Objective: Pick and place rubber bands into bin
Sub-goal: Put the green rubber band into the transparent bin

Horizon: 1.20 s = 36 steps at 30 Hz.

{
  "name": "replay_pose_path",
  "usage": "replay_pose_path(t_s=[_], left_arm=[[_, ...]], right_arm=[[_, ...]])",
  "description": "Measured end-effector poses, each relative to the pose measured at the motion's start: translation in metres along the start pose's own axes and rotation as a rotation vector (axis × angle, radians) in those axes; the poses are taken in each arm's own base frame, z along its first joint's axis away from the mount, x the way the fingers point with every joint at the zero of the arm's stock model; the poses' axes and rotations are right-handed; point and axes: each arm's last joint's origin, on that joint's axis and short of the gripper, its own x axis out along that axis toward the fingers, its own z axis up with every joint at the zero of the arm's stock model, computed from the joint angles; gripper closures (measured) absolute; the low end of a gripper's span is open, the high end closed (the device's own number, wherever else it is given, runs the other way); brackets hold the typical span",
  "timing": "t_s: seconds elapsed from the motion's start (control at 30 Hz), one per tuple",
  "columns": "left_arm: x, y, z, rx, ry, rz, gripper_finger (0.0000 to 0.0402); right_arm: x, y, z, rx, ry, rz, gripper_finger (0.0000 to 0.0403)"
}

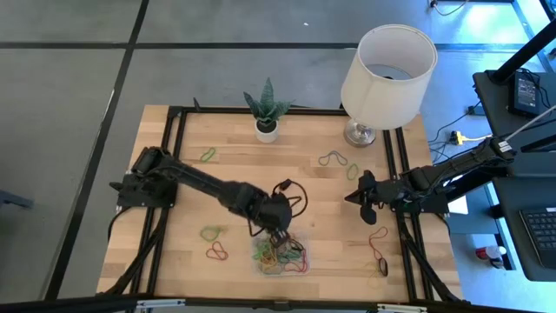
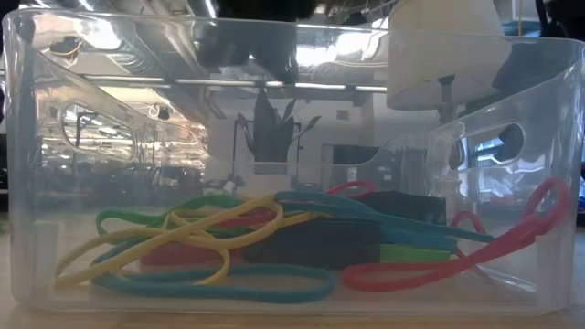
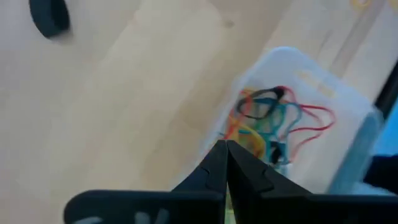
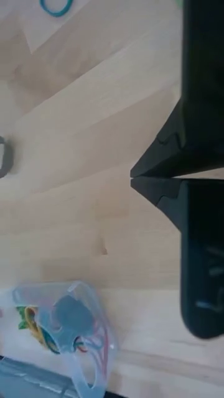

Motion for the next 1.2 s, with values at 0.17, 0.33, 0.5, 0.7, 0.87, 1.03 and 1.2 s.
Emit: replay_pose_path(t_s=[0.17,0.33,0.5,0.7,0.87,1.03,1.2], left_arm=[[0.005,0.021,0.021,0.187,0.005,0.03,0.04],[0.012,0.054,0.034,0.358,0.08,0.118,0.04],[0.012,0.098,0.032,0.493,0.167,0.15,0.04],[-0.007,0.154,0.019,0.496,0.022,0.102,0.04],[-0.033,0.188,-0.002,0.46,-0.144,0.075,0.04],[-0.06,0.207,-0.025,0.429,-0.256,0.054,0.04],[-0.084,0.21,-0.039,0.411,-0.364,0.012,0.04]], right_arm=[[0.0,0.002,0.003,0.011,-0.026,0.017,0.0399],[0.001,0.0,0.004,0.072,-0.05,-0.01,0.0401],[0.005,-0.003,0.016,0.184,-0.07,-0.128,0.0401],[0.016,-0.002,0.047,0.234,-0.051,-0.287,0.0402],[0.028,-0.013,0.068,0.394,0.06,-0.506,0.0402],[0.037,-0.032,0.079,0.577,0.181,-0.751,0.0393],[0.047,-0.05,0.076,0.739,0.285,-0.874,0.0372]])
